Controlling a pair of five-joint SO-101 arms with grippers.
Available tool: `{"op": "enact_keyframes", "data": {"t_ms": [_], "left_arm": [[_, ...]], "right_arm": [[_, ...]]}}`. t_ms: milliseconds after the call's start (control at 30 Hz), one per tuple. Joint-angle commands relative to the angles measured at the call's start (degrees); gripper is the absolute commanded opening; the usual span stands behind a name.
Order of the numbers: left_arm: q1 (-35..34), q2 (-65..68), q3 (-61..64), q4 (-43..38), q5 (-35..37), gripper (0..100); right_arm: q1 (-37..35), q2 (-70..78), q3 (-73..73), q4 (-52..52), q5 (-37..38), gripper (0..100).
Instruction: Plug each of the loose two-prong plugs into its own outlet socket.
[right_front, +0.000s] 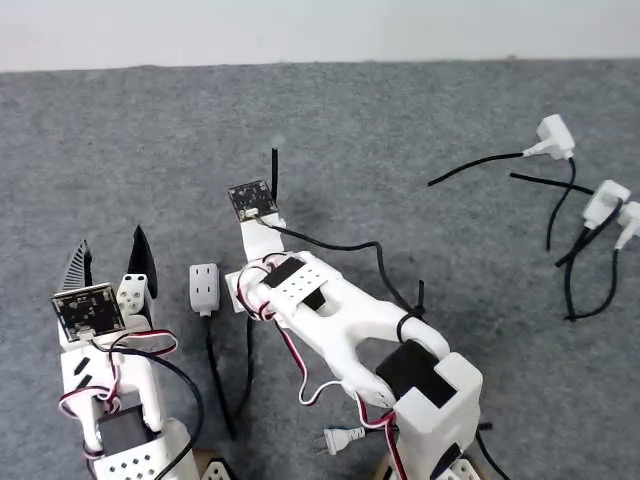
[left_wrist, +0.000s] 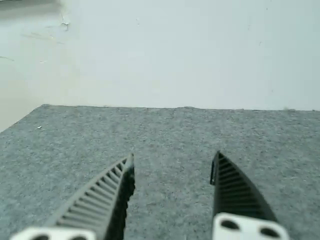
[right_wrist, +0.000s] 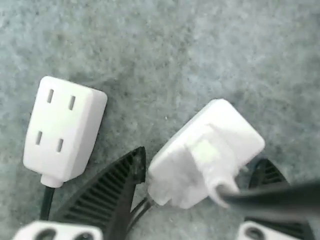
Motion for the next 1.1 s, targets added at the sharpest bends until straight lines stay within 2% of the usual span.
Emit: {"op": "enact_keyframes", "data": {"t_ms": [0,100,167,233,567,700,900,1067], "left_arm": [[-0.4,0.1,-0.5,-1.7,1.2,24],[-0.4,0.1,-0.5,-1.7,1.2,24],[-0.4,0.1,-0.5,-1.7,1.2,24],[-0.4,0.1,-0.5,-1.7,1.2,24],[-0.3,0.2,-0.5,-1.6,1.2,24],[-0.2,0.3,-0.5,-1.5,1.2,24],[-0.2,0.3,-0.5,-1.5,1.2,24],[-0.2,0.3,-0.5,-1.2,1.2,24]], "right_arm": [[0.1,0.0,-0.4,-1.0,-0.7,18.9],[0.8,0.0,-0.4,-1.0,-0.6,0.0],[1.5,0.0,-0.4,0.1,-0.7,4.6],[2.6,0.0,-0.6,1.6,-0.7,0.2],[10.9,-3.1,-0.7,9.6,-0.4,0.7],[14.9,-11.3,-0.4,18.7,0.4,0.7],[21.0,-28.2,-0.4,33.8,7.3,0.7],[31.6,-42.7,-0.4,38.0,13.2,0.7]]}}
